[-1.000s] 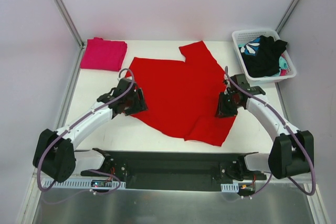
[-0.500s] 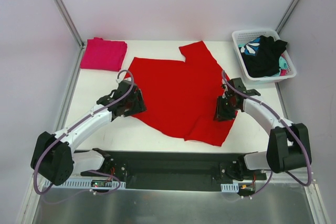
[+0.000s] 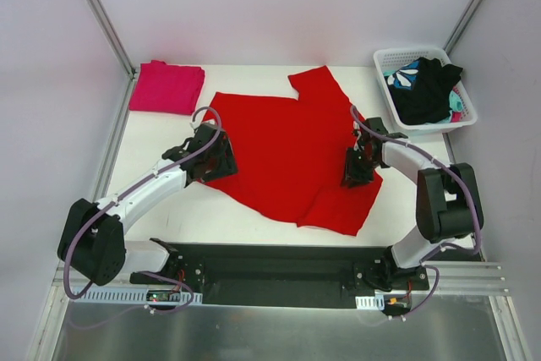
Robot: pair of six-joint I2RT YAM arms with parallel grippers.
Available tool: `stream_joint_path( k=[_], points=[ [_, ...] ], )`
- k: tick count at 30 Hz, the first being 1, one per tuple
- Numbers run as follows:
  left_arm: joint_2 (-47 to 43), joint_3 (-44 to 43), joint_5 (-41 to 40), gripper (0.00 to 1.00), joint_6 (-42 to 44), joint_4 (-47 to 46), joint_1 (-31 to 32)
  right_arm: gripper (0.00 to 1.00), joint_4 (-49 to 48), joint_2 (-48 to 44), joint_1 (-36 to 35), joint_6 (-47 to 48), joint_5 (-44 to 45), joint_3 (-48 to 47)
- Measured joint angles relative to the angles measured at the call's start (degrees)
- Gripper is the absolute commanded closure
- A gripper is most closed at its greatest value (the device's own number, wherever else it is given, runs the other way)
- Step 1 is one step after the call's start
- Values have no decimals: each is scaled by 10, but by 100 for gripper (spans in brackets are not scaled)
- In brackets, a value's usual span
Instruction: Fold and stack the t-shirts
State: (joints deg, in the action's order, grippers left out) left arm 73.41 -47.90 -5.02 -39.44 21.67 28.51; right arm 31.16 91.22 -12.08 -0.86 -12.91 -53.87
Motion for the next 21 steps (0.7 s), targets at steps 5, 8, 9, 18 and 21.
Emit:
stream_joint_path(
  k=[5, 8, 9, 18, 21],
  points=[
    [5, -4, 0, 41, 0, -2, 0, 84, -13, 29, 4, 0, -3, -3],
    [5, -4, 0, 41, 0, -3, 0, 96, -17, 35, 4, 2, -6, -3],
    [5, -4, 0, 41, 0, -3, 0, 97, -18, 35, 4, 1, -9, -3],
    [3, -4, 0, 41, 0, -3, 0, 99, 20, -26, -10, 2, -12, -4],
    [-6, -4, 0, 40, 0, -3, 0, 99, 47, -76, -34, 2, -12, -12]
  ],
)
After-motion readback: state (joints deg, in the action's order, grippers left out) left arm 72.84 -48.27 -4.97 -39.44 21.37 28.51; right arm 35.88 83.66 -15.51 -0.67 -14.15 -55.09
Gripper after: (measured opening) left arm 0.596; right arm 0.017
